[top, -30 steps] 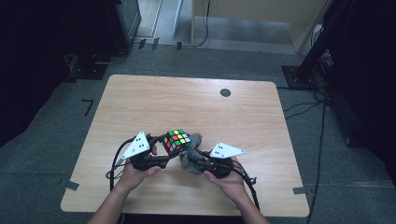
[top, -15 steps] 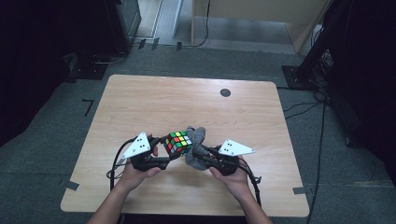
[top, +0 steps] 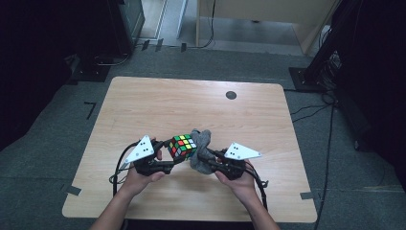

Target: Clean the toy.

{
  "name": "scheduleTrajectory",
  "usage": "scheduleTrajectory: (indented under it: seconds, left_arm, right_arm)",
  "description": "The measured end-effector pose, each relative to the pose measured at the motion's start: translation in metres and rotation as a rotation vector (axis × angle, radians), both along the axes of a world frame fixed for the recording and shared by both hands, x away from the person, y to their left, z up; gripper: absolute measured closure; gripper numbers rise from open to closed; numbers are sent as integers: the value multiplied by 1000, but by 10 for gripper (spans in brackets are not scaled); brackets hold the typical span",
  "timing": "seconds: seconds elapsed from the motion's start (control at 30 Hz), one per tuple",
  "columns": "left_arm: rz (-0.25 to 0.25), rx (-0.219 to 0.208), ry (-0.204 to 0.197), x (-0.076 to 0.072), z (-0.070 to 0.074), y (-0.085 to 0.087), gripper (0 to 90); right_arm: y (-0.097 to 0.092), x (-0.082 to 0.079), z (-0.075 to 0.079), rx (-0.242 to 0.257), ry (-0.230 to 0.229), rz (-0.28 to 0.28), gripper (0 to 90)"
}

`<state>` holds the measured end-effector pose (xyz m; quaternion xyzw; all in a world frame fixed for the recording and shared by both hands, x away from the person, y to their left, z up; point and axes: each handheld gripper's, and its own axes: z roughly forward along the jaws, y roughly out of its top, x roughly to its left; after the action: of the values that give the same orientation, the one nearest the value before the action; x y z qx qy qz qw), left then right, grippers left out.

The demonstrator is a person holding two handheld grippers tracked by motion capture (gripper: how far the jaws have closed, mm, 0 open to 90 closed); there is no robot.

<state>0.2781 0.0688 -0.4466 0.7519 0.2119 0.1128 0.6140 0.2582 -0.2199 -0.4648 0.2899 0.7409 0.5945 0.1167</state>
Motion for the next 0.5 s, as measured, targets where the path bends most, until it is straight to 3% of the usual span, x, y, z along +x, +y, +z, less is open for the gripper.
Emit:
scheduleTrajectory:
  seconds: [0.13, 0.2, 0.37, 0.5]
  left_arm:
    - [0, -14, 3, 0, 1, 2, 346]
    - [0, -16, 3, 0, 1, 3, 346]
    - [-17, -4, 5, 0, 0, 1, 346]
    - [-15, -4, 4, -1, 1, 0, 346]
  right_arm:
    - [7, 0, -7, -54, 21, 52, 711]
    - [6, 0, -6, -58, 15, 50, 711]
    - [-6, 1, 4, 24, -25, -7, 712]
    - [-4, 1, 1, 8, -16, 11, 711]
